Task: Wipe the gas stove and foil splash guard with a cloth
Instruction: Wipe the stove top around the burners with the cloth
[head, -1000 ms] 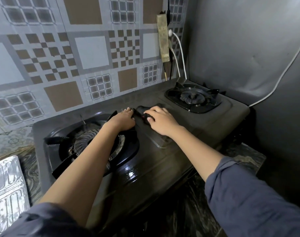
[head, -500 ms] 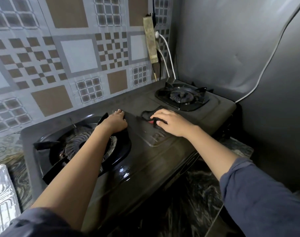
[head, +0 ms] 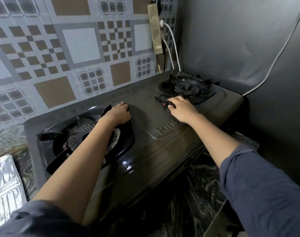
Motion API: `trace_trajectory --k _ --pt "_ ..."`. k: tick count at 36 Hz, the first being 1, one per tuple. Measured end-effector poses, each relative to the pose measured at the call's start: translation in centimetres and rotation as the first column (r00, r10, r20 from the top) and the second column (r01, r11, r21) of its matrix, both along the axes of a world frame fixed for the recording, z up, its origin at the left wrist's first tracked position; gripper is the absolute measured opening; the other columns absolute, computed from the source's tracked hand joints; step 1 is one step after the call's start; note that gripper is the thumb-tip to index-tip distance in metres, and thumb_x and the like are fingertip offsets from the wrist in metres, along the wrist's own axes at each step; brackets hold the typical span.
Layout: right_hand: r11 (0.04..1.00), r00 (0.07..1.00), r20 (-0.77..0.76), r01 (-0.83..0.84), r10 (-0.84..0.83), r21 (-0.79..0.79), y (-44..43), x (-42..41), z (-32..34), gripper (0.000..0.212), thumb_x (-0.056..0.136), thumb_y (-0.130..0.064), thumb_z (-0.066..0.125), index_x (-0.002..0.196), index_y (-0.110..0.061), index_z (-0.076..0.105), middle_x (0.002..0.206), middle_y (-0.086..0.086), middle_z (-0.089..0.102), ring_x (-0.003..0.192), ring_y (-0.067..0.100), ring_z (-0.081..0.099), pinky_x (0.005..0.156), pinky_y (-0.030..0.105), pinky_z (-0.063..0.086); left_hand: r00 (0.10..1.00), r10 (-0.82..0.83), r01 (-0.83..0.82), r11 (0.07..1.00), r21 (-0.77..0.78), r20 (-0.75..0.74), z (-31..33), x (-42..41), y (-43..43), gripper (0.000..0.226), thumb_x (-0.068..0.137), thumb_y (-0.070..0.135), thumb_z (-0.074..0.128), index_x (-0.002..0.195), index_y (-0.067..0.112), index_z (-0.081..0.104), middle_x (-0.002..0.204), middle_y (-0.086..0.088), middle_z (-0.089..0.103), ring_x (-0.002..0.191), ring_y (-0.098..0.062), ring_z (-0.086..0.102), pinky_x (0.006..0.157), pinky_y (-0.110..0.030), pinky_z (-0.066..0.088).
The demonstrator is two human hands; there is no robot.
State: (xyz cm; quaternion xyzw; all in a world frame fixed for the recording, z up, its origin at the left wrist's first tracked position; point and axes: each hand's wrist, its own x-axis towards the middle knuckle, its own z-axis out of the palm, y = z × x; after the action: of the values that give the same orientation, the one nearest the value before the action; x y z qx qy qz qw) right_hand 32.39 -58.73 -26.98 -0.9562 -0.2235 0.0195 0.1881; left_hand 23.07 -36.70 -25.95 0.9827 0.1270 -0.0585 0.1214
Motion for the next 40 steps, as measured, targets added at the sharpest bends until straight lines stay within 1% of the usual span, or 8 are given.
trace_trajectory --k 7,9,13,18,27,32,36,40 --pt "0.993 0.984 0.142 0.109 -0.103 -0.038 -1.9 -3.3 -1.0 0.039 0.097 -0.029 0.036 0.133 -0.019 0.042 0.141 0.009 0.038 0.124 0.036 0.036 0.101 0.043 0.035 0.997 -0.048 0.052 0.997 0.060 -0.068 1.7 -0.6 -1.1 0.049 0.099 0.030 0.036 0.142 0.008 0.034 0.150 -0.014 0.032 0.137 -0.031 0.033 0.110 -0.037 0.027" --pt "0.993 0.984 0.143 0.115 -0.108 -0.039 -2.1 -4.1 -1.1 0.039 0.097 -0.029 0.035 0.134 -0.020 0.042 0.141 0.008 0.037 0.124 0.036 0.036 0.102 0.042 0.034 0.996 -0.053 0.059 0.995 0.078 -0.076 1.8 -0.7 -1.4 0.049 0.099 0.031 0.036 0.143 0.008 0.033 0.152 -0.013 0.030 0.137 -0.031 0.032 0.110 -0.037 0.027" --pt "0.997 0.987 0.140 0.083 -0.083 0.012 -1.6 -5.6 -1.2 0.038 0.096 -0.029 0.036 0.133 -0.023 0.044 0.142 0.004 0.038 0.125 0.032 0.035 0.103 0.040 0.033 0.997 -0.042 0.046 0.997 0.063 -0.067 1.4 -0.9 -1.5 0.052 0.100 0.033 0.034 0.147 0.012 0.025 0.157 -0.011 0.015 0.140 -0.033 0.027 0.112 -0.038 0.025" --pt "0.997 0.985 0.168 -0.052 0.042 0.059 0.4 -8.6 -1.3 0.037 0.095 -0.028 0.039 0.131 -0.025 0.048 0.138 -0.001 0.042 0.125 0.027 0.037 0.104 0.037 0.032 0.999 -0.027 0.028 0.999 0.025 -0.038 1.4 -1.2 -1.6 0.052 0.100 0.032 0.035 0.147 0.012 0.024 0.158 -0.012 0.010 0.139 -0.034 0.028 0.111 -0.036 0.026" --pt "0.937 0.927 0.185 -0.343 0.326 0.069 0.8 -12.2 -1.4 0.036 0.095 -0.026 0.044 0.130 -0.024 0.051 0.135 -0.004 0.045 0.127 0.019 0.036 0.106 0.036 0.033 1.000 0.008 -0.007 0.998 -0.056 0.029 1.0 -1.4 -1.7 0.051 0.098 0.030 0.041 0.145 0.012 0.031 0.157 -0.012 0.018 0.140 -0.033 0.028 0.112 -0.033 0.024" --pt "0.856 0.871 0.118 -0.491 0.477 0.161 -1.7 -11.9 -1.2 0.031 0.092 -0.020 0.052 0.122 -0.024 0.060 0.131 -0.006 0.051 0.125 0.013 0.040 0.103 0.023 0.028 1.000 0.013 -0.012 0.998 -0.059 0.020 1.3 -1.3 -1.8 0.049 0.097 0.029 0.043 0.142 0.009 0.036 0.154 -0.012 0.027 0.137 -0.033 0.032 0.110 -0.033 0.026" --pt "0.819 0.839 0.031 -0.537 0.543 0.200 -3.8 -10.9 -0.8 0.030 0.091 -0.018 0.054 0.118 -0.027 0.062 0.134 -0.007 0.051 0.130 0.012 0.038 0.108 0.026 0.028 1.000 0.025 -0.025 0.999 -0.030 -0.015 1.7 -1.0 -2.1 0.045 0.098 0.025 0.043 0.138 0.006 0.041 0.147 -0.017 0.037 0.133 -0.032 0.038 0.106 -0.035 0.031" --pt "0.836 0.853 0.010 -0.513 0.522 0.195 -5.6 -9.7 -0.7 0.031 0.091 -0.016 0.055 0.119 -0.028 0.061 0.135 -0.008 0.050 0.131 0.010 0.038 0.109 0.026 0.027 0.997 0.051 -0.053 0.998 -0.027 -0.050 1.9 -0.6 -2.7 0.038 0.096 0.021 0.044 0.131 0.005 0.050 0.134 -0.018 0.051 0.122 -0.033 0.048 0.098 -0.036 0.038"
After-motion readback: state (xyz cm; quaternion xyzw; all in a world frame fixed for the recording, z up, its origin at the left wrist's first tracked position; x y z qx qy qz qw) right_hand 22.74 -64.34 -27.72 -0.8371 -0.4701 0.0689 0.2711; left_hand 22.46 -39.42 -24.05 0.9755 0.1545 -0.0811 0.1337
